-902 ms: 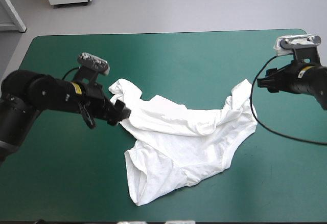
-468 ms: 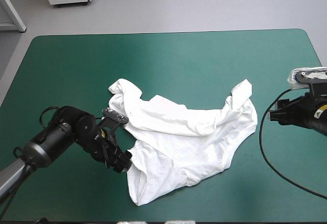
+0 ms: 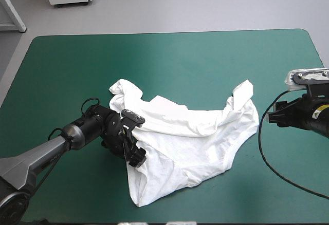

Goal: Fold the cloth

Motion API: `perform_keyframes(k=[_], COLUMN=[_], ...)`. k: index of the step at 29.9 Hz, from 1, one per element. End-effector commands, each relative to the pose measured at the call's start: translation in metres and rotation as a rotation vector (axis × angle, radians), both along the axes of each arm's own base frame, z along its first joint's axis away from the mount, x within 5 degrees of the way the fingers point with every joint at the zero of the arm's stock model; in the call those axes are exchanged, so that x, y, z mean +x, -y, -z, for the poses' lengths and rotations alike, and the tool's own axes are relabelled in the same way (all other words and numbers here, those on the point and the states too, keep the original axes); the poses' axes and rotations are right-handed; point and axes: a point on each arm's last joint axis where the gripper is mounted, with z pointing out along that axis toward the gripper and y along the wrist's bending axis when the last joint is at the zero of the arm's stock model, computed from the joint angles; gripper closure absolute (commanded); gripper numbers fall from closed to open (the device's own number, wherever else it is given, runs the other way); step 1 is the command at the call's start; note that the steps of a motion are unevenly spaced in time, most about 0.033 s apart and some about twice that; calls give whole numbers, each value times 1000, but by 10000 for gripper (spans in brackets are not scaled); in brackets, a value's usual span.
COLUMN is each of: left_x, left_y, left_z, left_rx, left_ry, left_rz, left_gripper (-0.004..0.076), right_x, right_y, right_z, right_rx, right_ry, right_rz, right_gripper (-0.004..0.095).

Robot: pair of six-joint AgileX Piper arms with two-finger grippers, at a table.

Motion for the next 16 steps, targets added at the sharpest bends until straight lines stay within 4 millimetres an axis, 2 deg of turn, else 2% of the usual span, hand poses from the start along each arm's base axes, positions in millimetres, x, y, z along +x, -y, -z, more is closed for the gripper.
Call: perform_keyframes(k=[1, 4, 8, 11, 16], left_x=[6, 7, 7, 8, 8], left_y=[12, 17, 21, 22, 23], left_z=[-5, 0, 11, 22, 38], left_rx=[-103, -129, -143, -124, -86], left_ry=[43, 15, -47, -91, -161], left_rz=[-16, -25, 2, 3, 20], left_gripper=[83, 185, 416, 556, 708], right_x=[7, 20, 39, 52, 72], right_y=[-5, -6, -8, -7, -11], right_z=[-4, 15, 49, 75, 106], right_rx=[-8, -18, -38, -63, -58], right_ry=[25, -62, -179, -253, -326], right_rz=[-28, -25, -25, -11, -14], right_gripper=[238, 261, 276, 276, 278])
